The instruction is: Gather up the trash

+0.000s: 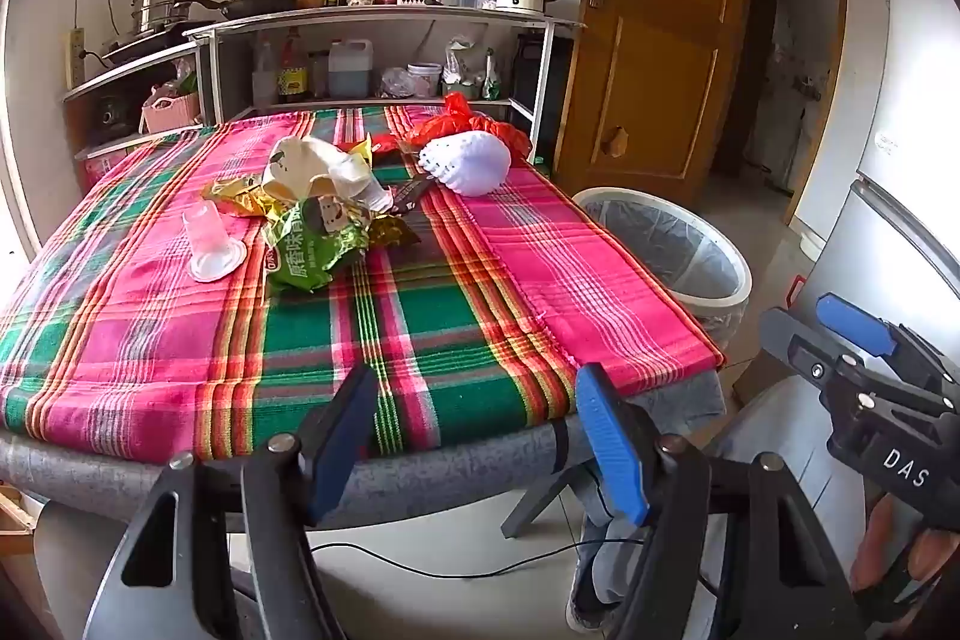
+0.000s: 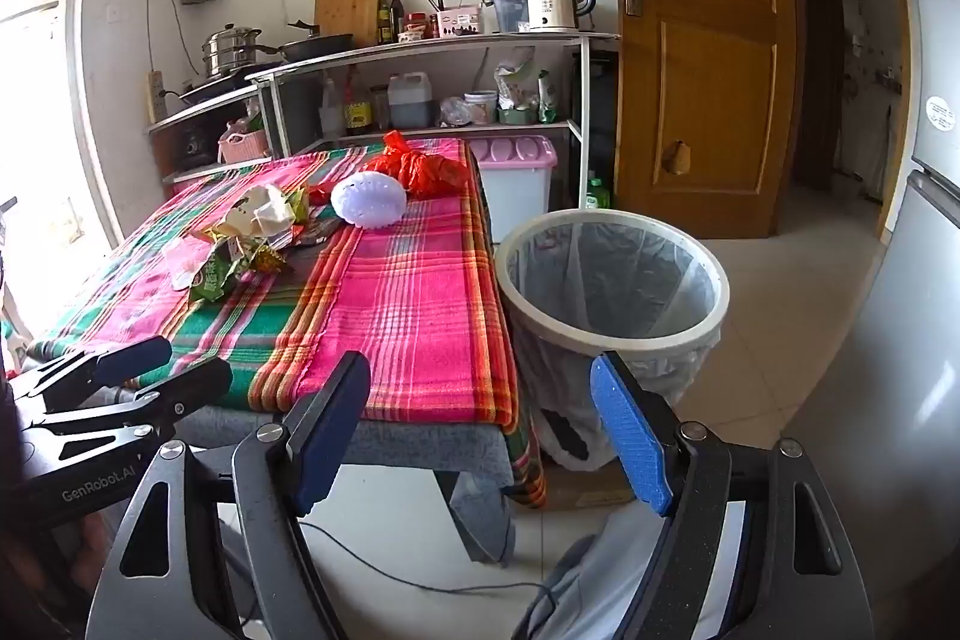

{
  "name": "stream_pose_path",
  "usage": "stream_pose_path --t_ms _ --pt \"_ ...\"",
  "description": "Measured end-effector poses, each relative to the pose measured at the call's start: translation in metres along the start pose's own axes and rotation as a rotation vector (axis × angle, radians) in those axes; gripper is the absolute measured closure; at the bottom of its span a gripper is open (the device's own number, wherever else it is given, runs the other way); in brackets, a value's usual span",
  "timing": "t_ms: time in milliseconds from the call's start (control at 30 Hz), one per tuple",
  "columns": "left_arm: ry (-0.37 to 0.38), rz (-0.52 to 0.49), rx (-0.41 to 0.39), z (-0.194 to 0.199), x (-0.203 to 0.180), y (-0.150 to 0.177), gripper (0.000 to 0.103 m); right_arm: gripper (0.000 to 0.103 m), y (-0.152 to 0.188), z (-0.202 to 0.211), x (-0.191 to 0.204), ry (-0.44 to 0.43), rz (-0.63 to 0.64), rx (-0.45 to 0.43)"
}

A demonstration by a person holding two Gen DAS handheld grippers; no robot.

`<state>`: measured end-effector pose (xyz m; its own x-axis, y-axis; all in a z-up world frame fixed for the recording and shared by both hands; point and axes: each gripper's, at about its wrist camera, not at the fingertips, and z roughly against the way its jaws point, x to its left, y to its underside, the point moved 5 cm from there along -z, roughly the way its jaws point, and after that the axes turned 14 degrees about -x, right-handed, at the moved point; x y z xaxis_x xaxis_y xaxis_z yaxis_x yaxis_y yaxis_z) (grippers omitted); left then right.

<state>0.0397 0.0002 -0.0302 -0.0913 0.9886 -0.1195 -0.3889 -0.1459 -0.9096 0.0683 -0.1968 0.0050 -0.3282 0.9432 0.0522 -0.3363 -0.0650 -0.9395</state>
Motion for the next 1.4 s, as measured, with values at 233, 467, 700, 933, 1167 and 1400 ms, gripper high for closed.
stream_pose_path --t_ms 233,467,700,933,1167,1400 --pt "-0.003 0.008 -0.001 -0.0009 0.0047 0.0008 0.033 0.027 0.0003 -0.0004 0.0003 0.0 0.003 0.002" --pt "-0.004 -0.002 -0.004 0.0035 0.0032 -0.001 0.033 0.027 0.0003 -0.0015 0.0008 -0.002 0.004 0.002" --pt "-0.004 0.004 -0.004 0.0054 0.0061 -0.0009 0.033 0.027 0.0002 0.0003 0.0011 -0.002 0.006 0.003" --pt "-0.008 0.009 -0.005 0.0041 0.0079 -0.0027 0.033 0.027 0.0021 -0.0023 0.0012 0.0 0.006 0.007" --pt "-0.008 0.009 -0.006 0.0033 0.0079 -0.0029 0.033 0.027 0.0008 -0.0031 0.001 0.002 0.007 0.006" --pt "-0.009 0.008 -0.007 0.0037 0.0074 -0.003 0.033 0.027 0.0009 -0.0026 0.0017 0.001 0.009 0.006"
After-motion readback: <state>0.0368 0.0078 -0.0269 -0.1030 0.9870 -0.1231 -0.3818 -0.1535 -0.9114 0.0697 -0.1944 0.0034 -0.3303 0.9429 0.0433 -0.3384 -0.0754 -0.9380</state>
